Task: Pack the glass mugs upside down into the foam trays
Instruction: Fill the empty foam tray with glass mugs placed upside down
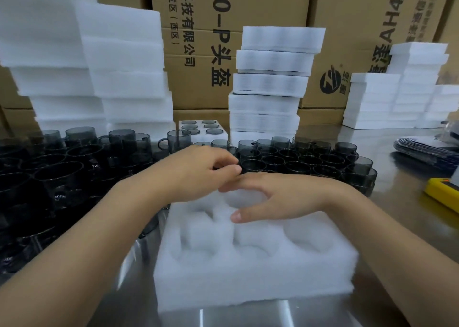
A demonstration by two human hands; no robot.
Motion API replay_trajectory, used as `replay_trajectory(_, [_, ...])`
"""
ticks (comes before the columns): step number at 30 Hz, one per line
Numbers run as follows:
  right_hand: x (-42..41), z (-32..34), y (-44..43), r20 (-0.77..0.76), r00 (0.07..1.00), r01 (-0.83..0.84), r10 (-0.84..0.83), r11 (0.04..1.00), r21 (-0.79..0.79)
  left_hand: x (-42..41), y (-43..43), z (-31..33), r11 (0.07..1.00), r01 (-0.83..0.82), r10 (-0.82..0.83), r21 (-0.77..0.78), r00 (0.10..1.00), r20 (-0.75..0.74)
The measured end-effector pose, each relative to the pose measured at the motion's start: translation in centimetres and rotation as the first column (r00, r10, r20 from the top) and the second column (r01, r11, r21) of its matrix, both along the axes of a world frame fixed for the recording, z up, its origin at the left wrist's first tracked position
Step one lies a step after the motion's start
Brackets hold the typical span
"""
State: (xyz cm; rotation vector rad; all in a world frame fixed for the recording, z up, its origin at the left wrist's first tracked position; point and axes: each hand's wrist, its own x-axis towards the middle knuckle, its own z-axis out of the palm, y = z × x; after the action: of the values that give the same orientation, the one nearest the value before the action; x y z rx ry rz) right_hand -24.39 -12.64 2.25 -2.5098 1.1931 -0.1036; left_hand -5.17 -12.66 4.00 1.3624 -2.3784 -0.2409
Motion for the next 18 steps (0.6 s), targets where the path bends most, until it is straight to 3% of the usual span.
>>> replay_trajectory(4, [-0.7,0.3,0.1,0.168,0.983,0.073,-0.070,0.997,-0.013,-1.7,-0.5,-1.3,0.999,0.014,-0.015,0.036,1.000,0.023])
replay_trajectory(8, [-2.6,1.2,-1.1,0.473,0.820,0.401,-0.324,0.913,-0.070,-1.3,-0.7,-2.8,0.996,0.040,-0.039,0.075,0.999,-0.013])
replay_trajectory(11, [-3.9,1.1,-2.1,0.408,0.788,0.558,-0.461,0.815,-0.157,-1.0,-0.8,-3.8,0.990,0.071,-0.061,0.125,0.995,-0.080])
replay_trajectory(18, [-2.9,0.0,-2.6,0.160,0.791,0.610,-0.591,0.783,-0.121,-0.9,-0.9,-4.3,0.987,0.075,-0.050,0.144,0.985,-0.166])
